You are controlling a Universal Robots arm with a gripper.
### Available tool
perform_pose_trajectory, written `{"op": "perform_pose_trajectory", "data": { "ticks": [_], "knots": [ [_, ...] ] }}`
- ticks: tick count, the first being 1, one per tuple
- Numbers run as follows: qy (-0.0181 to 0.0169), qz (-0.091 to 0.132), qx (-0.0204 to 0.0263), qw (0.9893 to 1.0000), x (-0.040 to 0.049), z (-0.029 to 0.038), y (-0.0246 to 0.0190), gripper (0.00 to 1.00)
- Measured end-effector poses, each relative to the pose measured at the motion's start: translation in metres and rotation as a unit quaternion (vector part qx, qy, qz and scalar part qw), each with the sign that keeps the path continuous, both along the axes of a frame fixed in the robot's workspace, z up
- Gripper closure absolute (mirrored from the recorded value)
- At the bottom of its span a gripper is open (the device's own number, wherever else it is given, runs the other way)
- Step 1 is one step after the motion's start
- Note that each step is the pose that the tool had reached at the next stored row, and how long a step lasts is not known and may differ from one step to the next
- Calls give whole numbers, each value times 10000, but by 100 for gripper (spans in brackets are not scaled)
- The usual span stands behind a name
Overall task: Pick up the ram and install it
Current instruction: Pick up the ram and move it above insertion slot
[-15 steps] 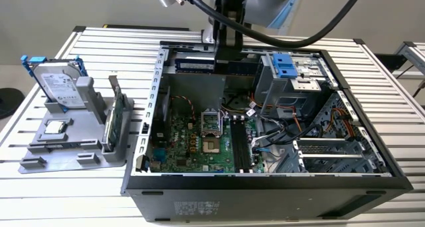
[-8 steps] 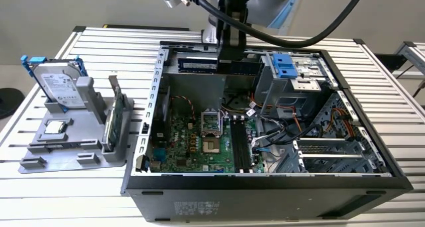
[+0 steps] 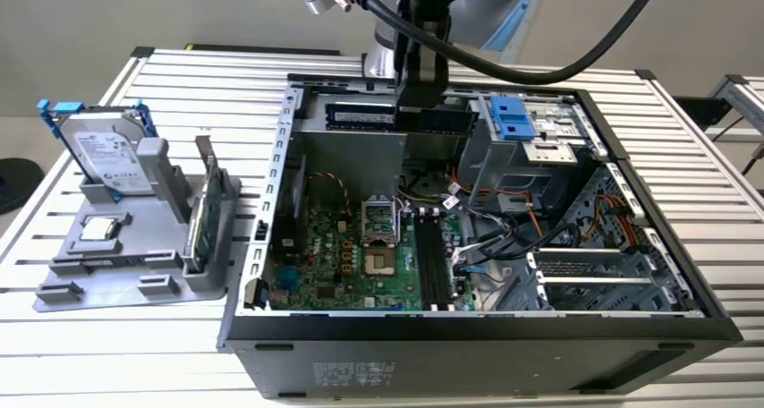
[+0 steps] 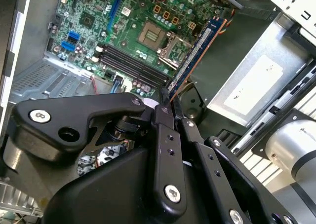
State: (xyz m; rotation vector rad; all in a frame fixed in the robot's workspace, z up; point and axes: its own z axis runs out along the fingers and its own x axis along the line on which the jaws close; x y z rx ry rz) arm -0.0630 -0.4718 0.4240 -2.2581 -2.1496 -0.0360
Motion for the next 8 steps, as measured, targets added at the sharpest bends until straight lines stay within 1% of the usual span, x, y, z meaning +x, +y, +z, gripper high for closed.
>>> {"op": "perform_pose_trajectory", "data": {
  "ticks": [8],
  "knots": [
    [0,7,0,10000,40,-17,35,100]
  ]
}}
